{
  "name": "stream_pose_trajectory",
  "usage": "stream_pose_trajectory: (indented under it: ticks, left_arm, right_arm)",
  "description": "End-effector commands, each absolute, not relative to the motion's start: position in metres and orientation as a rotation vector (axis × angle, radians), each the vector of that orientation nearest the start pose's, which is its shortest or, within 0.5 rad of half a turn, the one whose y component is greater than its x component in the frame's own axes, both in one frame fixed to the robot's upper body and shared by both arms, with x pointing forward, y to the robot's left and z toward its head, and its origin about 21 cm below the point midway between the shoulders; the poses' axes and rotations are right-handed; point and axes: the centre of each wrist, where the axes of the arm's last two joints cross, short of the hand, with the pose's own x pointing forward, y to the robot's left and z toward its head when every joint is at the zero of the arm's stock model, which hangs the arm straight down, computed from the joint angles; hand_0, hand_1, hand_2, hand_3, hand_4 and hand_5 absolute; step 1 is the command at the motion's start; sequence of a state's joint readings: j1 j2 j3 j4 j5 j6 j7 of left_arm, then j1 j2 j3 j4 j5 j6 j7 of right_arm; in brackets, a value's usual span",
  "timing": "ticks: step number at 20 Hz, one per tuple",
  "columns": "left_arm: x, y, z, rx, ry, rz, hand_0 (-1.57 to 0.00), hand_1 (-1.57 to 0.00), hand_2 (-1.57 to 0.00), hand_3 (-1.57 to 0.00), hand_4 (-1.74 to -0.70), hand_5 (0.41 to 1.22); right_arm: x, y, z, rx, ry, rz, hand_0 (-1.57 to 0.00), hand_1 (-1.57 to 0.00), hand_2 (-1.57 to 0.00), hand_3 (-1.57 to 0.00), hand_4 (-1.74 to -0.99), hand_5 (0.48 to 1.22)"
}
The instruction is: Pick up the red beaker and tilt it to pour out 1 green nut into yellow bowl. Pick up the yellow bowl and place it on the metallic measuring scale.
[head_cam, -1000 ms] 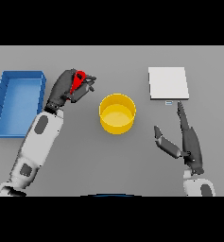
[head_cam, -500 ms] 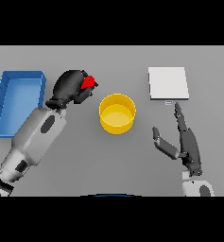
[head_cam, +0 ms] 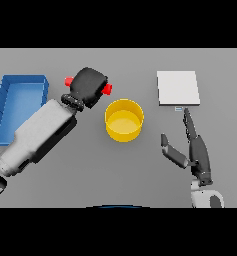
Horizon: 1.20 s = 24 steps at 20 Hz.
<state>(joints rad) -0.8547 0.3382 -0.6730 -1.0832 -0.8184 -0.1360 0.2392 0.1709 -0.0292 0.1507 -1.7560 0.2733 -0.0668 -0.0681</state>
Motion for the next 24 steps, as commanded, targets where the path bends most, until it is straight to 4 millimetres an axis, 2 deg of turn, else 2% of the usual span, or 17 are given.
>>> stream_pose_trajectory:
  ticks: [1, 3, 5, 7, 10, 18, 19, 24]
  left_arm:
    - [0.381, 0.111, 0.101, 0.960, -1.352, -1.743, -1.57, -1.57, -1.57, -1.39, -1.69, 1.211]
    - [0.384, 0.105, 0.108, 0.981, -1.336, -1.861, -1.57, -1.57, -1.57, -1.28, -1.70, 1.215]
    - [0.382, 0.091, 0.104, 0.987, -1.300, -1.996, -1.57, -1.57, -1.57, -1.38, -1.71, 1.217]
    - [0.383, 0.084, 0.102, 1.030, -1.265, -2.109, -1.57, -1.57, -1.57, -1.45, -1.72, 1.218]
    - [0.380, 0.077, 0.098, 1.101, -1.161, -2.260, -1.57, -1.57, -1.57, -1.51, -1.73, 1.220]
    - [0.384, 0.056, 0.105, 1.275, -1.032, -2.508, -1.57, -1.57, -1.57, -1.56, -1.74, 1.221]
    - [0.386, 0.056, 0.105, 1.296, -1.004, -2.533, -1.57, -1.57, -1.57, -1.56, -1.74, 1.221]
    - [0.391, 0.042, 0.116, 1.385, -0.864, -2.683, -1.57, -1.57, -1.57, -1.57, -1.74, 1.221]
  right_arm:
    - [0.204, -0.213, 0.008, -0.200, -1.680, 0.239, 0.00, 0.00, 0.00, 0.00, -1.287, 0.690]
    - [0.207, -0.213, 0.007, -0.205, -1.680, 0.222, 0.00, 0.00, 0.00, 0.00, -1.292, 0.678]
    - [0.205, -0.215, 0.009, -0.184, -1.690, 0.189, 0.00, 0.00, 0.00, 0.00, -1.295, 0.664]
    - [0.205, -0.208, 0.006, -0.168, -1.683, 0.182, 0.00, 0.00, 0.00, 0.00, -1.294, 0.653]
    - [0.206, -0.210, 0.003, -0.179, -1.677, 0.182, 0.00, 0.00, 0.00, 0.00, -1.291, 0.640]
    - [0.209, -0.213, 0.004, -0.229, -1.663, 0.185, 0.00, 0.00, 0.00, 0.00, -1.276, 0.593]
    - [0.203, -0.212, 0.002, -0.224, -1.668, 0.195, 0.00, 0.00, 0.00, 0.00, -1.270, 0.588]
    - [0.206, -0.210, 0.003, -0.250, -1.664, 0.207, 0.00, 0.00, 0.00, 0.00, -1.216, 0.585]
